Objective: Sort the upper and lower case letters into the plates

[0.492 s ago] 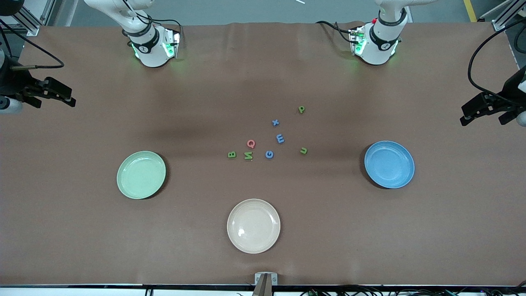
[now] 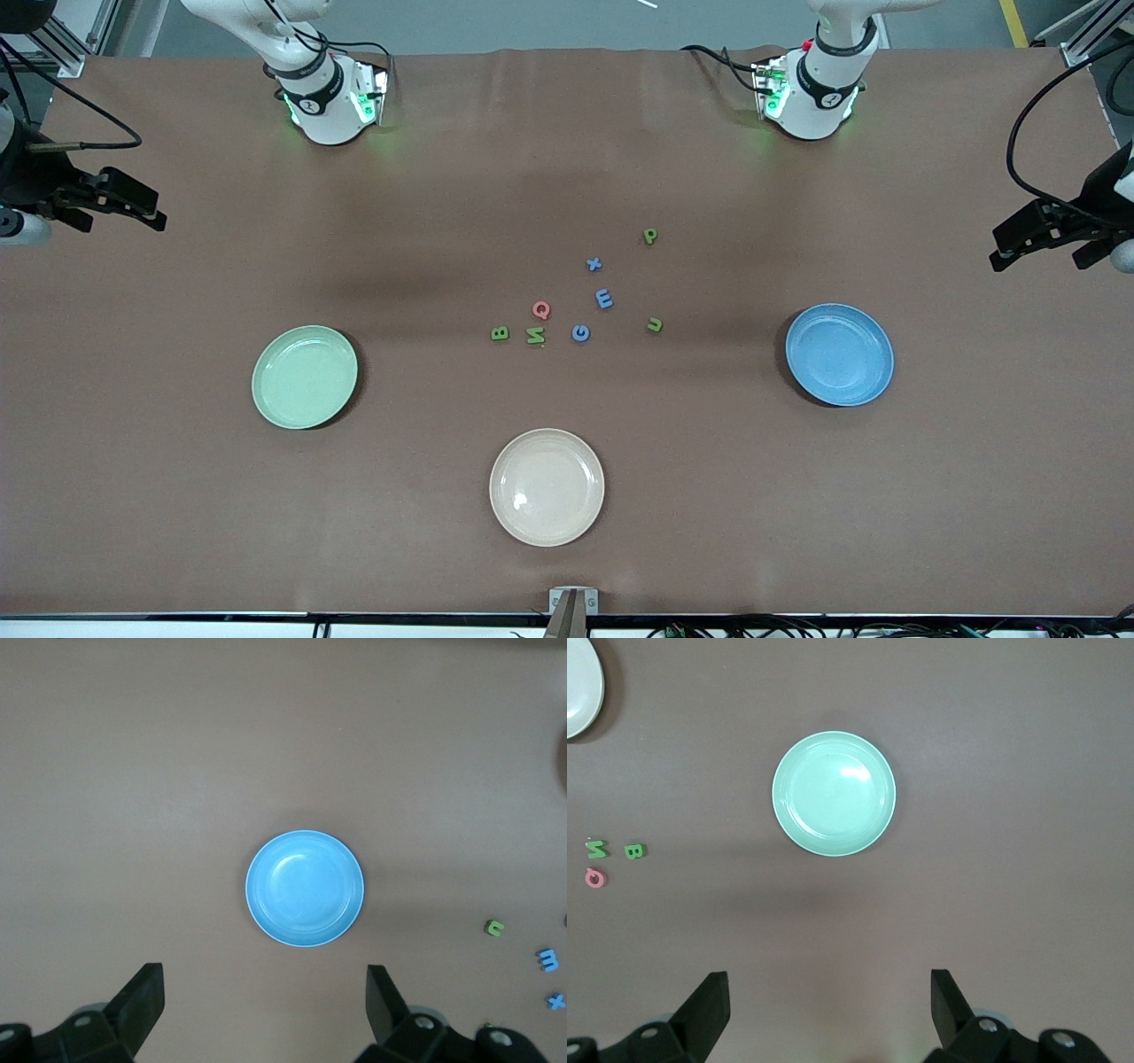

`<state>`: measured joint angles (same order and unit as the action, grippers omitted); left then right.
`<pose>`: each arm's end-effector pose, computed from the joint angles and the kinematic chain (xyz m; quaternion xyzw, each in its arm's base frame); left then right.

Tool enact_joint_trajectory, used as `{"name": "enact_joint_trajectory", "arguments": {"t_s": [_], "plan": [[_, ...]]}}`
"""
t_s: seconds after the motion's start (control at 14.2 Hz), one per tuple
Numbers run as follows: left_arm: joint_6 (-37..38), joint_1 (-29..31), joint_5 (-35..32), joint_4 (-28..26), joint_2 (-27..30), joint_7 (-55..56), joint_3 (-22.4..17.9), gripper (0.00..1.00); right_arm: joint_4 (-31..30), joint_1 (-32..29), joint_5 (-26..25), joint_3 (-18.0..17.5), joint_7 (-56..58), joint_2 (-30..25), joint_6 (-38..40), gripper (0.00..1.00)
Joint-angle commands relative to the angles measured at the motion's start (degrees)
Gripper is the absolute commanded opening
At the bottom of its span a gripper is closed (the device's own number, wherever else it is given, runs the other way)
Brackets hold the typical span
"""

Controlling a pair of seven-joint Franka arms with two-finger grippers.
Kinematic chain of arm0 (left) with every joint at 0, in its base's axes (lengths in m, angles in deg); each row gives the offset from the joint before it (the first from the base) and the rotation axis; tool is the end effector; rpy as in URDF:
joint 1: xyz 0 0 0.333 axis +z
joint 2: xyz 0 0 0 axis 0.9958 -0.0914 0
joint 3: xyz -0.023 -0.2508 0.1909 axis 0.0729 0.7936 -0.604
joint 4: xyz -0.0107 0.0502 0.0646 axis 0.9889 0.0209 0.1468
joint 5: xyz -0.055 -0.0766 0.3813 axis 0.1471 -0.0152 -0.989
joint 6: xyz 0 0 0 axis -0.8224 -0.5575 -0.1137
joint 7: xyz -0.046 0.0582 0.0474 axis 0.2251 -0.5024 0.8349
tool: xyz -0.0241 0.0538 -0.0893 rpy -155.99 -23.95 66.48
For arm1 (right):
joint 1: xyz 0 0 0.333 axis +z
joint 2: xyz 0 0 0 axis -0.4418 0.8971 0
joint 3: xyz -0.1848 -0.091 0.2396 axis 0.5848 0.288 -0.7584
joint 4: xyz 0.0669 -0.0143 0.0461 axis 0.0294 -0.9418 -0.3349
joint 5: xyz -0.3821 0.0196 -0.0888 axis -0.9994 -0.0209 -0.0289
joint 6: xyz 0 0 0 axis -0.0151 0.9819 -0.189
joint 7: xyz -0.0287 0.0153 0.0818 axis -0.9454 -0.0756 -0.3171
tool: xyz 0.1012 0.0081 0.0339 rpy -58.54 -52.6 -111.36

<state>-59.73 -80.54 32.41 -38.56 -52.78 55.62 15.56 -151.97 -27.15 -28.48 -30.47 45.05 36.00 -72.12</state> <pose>0.5677 -0.0068 0.6216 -0.9986 -0.0039 -0.0533 0.0015 0.5258 -0.0091 0.6132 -0.9995 0.0083 0.0229 0.0180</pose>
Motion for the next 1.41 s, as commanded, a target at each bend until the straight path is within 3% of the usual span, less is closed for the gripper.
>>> {"name": "enact_joint_trajectory", "arguments": {"t_s": [0.0, 0.28, 0.77, 0.98, 1.12, 1.34], "plan": [[0.0, -1.7, 0.8, 0.0, -1.2, 0.5, 1.1, 1.0, -0.4, -0.4, 0.0, -0.3, -0.7, -0.6, 0.1, 1.0], [1.3, -3.7, 0.7, 0.3, -3.7, 0.7, 5.0, 1.0, 1.9, -0.6, -0.1, -0.2, -0.9, 0.6, 0.1, 1.0], [2.4, -3.9, 0.4, -0.5, -6.5, -0.3, 9.4, 1.0, 3.2, -1.8, 1.5, 0.2, -0.2, 13.7, -4.7, 1.0], [5.1, -3.7, 2.0, -1.7, -7.5, 1.2, 9.5, 1.0, 3.6, -2.1, 1.7, -0.1, -1.0, 15.2, -4.8, 1.0], [4.7, -3.8, 6.0, -3.3, -7.9, 8.2, 9.6, 1.0, 3.5, -0.7, 3.5, -0.2, -4.2, 15.2, -4.9, 1.0], [0.7, -8.8, 8.1, -7.3, -8.1, 26.0, 10.7, 1.0, 2.4, 3.5, 5.9, -0.2, -20.2, 16.9, -9.9, 1.0]]}}
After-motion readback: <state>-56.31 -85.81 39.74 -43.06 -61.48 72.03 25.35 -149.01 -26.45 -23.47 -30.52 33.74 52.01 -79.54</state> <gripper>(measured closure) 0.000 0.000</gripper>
